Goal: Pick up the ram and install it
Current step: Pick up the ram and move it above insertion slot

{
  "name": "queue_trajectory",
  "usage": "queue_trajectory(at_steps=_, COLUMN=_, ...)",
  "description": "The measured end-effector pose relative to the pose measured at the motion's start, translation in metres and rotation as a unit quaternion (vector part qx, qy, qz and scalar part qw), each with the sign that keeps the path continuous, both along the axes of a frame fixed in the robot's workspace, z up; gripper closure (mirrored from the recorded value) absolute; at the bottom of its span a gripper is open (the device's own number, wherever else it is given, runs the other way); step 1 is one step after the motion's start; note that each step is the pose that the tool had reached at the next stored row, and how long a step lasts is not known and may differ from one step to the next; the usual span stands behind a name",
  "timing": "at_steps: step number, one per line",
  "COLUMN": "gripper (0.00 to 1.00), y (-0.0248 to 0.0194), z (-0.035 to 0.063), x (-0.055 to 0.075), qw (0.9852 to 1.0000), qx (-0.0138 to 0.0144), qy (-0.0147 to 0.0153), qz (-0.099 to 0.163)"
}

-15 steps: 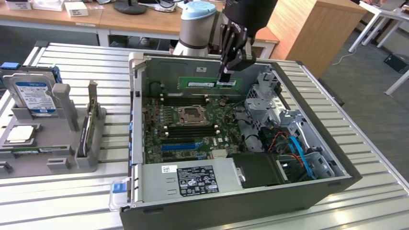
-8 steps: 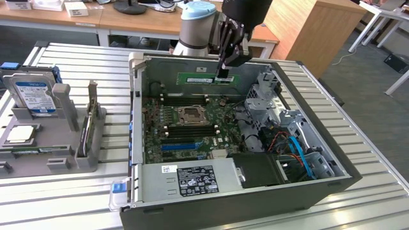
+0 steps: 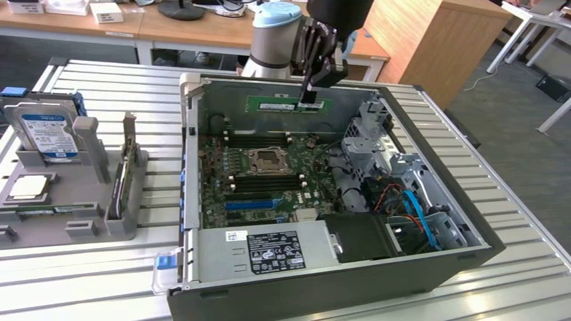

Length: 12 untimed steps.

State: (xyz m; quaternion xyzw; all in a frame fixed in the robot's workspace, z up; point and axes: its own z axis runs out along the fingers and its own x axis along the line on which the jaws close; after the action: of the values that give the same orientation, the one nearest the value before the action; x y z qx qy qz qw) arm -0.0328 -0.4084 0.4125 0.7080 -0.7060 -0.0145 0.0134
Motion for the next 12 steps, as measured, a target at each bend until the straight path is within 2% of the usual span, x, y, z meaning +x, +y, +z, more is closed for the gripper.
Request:
queue_trajectory(at_steps=2, gripper=0.89, y=0.0018, z=0.0000, x=0.0000, qw=1.0000, qx=0.0001, qy=0.0000, qz=0.000)
queue_trajectory(at_steps=7, gripper=0.89, y=0.0018, z=-0.0004, x=0.0000, qw=1.0000, qx=0.0003, qy=0.0000, qz=0.000)
queue_trajectory(at_steps=12, gripper=0.89, y=0.0018, z=-0.0067, x=0.0000, qw=1.0000, qx=0.0002, qy=-0.0004, qz=0.000)
